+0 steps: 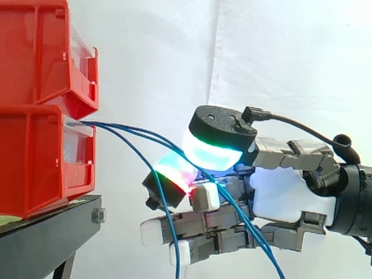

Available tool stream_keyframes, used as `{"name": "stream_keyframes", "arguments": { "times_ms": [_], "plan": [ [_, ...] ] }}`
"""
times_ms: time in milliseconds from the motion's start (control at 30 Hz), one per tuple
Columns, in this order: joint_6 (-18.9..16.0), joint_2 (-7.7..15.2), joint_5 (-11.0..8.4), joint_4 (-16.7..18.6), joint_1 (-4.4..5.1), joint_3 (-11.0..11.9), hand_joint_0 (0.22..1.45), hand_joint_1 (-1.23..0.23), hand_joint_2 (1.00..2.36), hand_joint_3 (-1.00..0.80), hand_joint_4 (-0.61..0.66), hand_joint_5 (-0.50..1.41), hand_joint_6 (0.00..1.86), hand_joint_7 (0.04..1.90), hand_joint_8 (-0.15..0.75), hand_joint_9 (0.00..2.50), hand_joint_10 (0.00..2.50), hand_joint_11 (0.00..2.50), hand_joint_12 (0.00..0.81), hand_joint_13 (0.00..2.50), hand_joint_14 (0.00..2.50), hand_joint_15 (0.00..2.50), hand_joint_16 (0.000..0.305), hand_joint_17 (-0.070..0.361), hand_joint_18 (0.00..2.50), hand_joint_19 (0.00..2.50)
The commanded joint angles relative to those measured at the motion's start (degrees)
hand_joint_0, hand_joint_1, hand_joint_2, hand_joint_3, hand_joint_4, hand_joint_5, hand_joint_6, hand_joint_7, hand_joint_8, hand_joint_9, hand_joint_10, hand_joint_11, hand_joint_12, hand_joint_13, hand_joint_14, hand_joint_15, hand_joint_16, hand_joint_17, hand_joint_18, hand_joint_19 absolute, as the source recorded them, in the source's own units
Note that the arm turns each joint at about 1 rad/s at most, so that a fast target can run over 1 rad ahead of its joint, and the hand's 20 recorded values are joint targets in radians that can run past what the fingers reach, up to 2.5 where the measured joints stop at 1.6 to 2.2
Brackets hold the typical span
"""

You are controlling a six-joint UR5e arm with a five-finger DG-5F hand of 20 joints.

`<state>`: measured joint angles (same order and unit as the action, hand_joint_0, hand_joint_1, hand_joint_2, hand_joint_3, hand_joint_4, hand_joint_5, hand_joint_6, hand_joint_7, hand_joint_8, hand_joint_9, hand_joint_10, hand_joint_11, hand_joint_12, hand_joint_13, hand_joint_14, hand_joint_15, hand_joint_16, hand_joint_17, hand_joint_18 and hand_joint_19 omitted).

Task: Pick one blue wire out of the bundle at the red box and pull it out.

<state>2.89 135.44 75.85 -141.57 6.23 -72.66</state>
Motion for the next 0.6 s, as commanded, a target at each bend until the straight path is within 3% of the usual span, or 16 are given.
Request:
{"name": "stream_keyframes", "arguments": {
  "times_ms": [0, 567],
  "plan": [
    [-0.08, 0.0, 0.0, -0.03, -0.08, 0.06, 0.61, -0.79, 1.01, -0.09, 0.31, -0.04, 0.5, 1.42, 0.275, 1.15, 0.02, 0.72, 0.414, 0.68, 0.01, 0.37, 0.061, 0.136, 0.61, 0.5],
    [0.01, 0.0, 0.08, 0.85, 0.36, 0.06, 0.59, -0.69, 1.01, -0.12, 0.3, -0.03, 0.62, 1.42, 0.28, 1.28, 0.02, 0.77, 0.425, 0.73, 0.01, 0.36, 0.062, 0.139, 0.65, 0.5]
  ]
}}
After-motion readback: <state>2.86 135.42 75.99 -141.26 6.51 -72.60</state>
